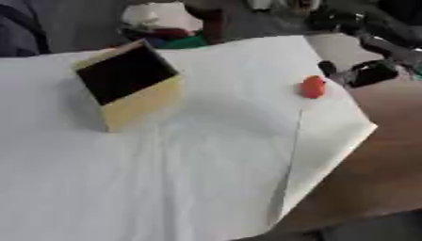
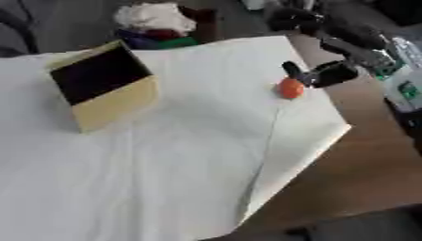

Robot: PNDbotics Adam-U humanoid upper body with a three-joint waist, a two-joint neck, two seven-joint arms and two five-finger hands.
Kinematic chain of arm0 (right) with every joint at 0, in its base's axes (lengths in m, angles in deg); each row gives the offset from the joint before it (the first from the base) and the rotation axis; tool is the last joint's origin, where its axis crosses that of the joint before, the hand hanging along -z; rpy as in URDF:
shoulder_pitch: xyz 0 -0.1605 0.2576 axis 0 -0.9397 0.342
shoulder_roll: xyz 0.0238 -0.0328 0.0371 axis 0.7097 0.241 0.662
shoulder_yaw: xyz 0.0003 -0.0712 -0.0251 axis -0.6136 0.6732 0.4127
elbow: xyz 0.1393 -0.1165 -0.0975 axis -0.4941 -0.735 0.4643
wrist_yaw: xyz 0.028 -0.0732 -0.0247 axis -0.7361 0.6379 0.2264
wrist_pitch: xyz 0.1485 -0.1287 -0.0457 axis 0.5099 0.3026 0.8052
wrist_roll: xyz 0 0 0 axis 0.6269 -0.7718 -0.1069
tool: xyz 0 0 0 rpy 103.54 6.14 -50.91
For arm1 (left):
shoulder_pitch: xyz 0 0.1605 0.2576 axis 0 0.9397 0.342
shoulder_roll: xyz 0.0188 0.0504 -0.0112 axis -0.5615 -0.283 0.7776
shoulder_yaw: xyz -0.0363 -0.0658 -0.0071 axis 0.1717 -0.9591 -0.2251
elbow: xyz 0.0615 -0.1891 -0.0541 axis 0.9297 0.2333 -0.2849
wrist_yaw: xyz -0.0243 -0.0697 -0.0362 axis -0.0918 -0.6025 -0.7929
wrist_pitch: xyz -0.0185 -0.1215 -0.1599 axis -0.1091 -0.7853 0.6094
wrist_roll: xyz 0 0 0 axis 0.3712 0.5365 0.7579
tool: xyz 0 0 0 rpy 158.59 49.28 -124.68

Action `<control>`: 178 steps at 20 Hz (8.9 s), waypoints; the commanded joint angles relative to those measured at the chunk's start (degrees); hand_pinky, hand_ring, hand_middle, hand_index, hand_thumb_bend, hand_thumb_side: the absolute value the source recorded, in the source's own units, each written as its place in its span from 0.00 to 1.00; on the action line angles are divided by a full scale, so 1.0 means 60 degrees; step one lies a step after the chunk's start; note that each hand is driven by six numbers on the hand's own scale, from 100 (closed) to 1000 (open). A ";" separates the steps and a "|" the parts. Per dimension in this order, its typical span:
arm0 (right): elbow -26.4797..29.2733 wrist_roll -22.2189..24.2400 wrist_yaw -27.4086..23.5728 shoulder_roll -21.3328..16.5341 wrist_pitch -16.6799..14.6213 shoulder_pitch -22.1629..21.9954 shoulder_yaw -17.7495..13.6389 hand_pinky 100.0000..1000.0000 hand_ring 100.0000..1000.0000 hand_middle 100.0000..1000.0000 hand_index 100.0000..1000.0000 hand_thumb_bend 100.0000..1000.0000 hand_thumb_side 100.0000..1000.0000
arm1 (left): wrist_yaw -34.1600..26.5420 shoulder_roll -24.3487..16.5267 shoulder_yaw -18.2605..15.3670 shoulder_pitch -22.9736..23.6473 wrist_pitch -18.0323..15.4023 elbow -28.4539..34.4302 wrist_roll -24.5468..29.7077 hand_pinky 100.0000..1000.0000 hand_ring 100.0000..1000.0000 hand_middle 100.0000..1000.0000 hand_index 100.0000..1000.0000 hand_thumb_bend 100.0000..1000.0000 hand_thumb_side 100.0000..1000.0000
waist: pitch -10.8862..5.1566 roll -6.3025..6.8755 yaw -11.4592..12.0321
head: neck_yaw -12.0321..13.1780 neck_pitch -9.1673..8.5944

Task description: Pick up objects on the table and place them in the box.

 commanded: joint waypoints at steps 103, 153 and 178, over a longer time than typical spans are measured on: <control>-0.6705 -0.1343 0.4202 -0.0392 0.1299 0.1232 -0.0319 0.83 0.99 0.84 0.58 0.00 0.20 | -0.0067 -0.0090 0.0131 -0.0499 -0.0109 0.0189 0.0356 0.80 0.62 0.58 0.86 0.00 0.77 | 0.0439 -0.0117 0.1359 | -0.1049 -0.0165; -0.3083 -0.1428 0.2101 -0.0045 0.0562 0.3161 0.0274 0.80 0.89 0.72 0.36 0.00 0.11 | -0.0275 -0.0093 0.0703 -0.1505 -0.0736 0.0189 0.0819 0.79 0.61 0.58 0.86 0.00 0.76 | 0.0219 -0.1045 0.3577 | -0.3568 -0.0434; -0.3926 -0.1039 0.2828 0.1204 0.0659 0.3533 0.0590 0.78 0.92 0.76 0.89 0.00 0.11 | -0.0918 0.0113 0.0861 -0.1729 -0.0982 0.0189 0.0868 0.79 0.60 0.57 0.86 0.00 0.76 | 0.0443 -0.1058 0.3873 | -0.3998 -0.0476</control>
